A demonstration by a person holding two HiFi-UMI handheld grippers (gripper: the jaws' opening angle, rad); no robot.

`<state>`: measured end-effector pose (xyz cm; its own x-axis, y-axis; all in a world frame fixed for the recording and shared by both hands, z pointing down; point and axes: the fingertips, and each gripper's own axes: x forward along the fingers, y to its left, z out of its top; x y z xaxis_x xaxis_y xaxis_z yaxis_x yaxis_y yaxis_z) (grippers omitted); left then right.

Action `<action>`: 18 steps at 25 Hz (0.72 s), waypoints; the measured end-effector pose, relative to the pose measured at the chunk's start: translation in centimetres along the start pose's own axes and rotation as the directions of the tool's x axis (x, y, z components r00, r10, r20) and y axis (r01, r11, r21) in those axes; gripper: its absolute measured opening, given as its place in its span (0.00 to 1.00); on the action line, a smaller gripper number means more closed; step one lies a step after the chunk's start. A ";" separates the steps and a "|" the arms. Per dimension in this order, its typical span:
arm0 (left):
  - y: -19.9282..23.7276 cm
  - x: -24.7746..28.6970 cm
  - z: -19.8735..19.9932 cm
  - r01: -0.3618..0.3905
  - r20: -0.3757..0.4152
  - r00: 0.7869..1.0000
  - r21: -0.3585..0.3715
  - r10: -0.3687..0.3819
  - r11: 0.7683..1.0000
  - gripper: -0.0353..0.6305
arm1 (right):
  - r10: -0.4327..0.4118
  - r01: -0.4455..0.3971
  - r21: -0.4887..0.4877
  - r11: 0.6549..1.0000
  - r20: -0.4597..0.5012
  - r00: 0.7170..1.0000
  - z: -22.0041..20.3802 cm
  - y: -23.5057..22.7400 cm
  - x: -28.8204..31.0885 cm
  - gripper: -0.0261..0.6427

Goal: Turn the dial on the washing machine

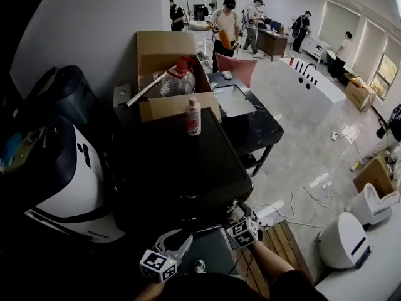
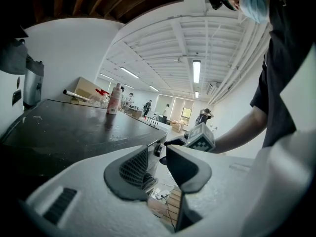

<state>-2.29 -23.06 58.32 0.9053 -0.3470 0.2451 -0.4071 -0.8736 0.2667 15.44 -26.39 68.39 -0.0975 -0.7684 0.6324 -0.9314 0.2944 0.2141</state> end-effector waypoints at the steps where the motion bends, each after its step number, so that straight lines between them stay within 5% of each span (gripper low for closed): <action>1: -0.2 0.0 -0.1 -0.010 -0.002 1.000 -0.005 0.010 1.000 0.22 | 0.007 -0.007 0.004 1.000 -0.004 1.000 -0.3 -0.1 0.0 0.64; 18: -2.6 -1.2 -1.3 -0.162 0.022 0.986 -0.057 0.164 0.985 0.22 | 0.113 -0.109 0.199 0.974 -0.010 0.994 -1.7 -0.9 0.9 0.68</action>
<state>-2.48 -19.90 58.49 0.8288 -0.4931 0.2646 -0.5550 -0.7848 0.2758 16.82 -26.35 70.03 -0.1990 -0.7246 0.6598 -0.9663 0.2574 -0.0087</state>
